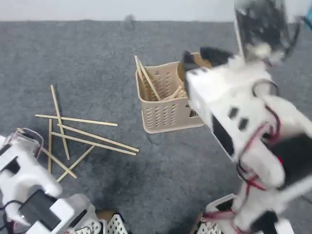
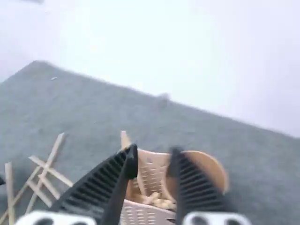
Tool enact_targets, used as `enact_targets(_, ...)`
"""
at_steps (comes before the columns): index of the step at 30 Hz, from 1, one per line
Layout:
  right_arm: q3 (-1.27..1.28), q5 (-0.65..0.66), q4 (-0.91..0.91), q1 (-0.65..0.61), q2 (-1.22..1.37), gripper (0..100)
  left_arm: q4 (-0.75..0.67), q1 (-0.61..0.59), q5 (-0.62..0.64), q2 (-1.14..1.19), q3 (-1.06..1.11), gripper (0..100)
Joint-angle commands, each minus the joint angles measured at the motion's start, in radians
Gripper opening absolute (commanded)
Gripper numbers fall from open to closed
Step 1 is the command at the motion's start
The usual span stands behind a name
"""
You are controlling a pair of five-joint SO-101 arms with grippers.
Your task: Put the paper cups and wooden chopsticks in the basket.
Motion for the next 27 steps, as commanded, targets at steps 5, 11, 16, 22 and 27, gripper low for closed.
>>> enact_targets(5,0.632,0.13,0.036,0.153,-0.36,0.7,0.281,0.002,-0.017,-0.002,-0.309,19)
enact_targets(11,1.063,0.305,-0.007,0.252,-0.476,0.8,0.451,0.04,-0.087,0.0,-0.43,19)
enact_targets(16,1.364,0.334,-0.148,0.329,-0.486,0.8,0.551,0.04,-0.087,0.031,-0.498,19)
enact_targets(22,1.683,0.308,-0.377,0.338,-0.487,0.8,0.654,0.04,-0.087,0.319,-0.713,18)
enact_targets(27,1.903,0.256,-0.598,0.329,-0.487,0.8,0.709,0.038,-0.087,0.568,-0.974,18)
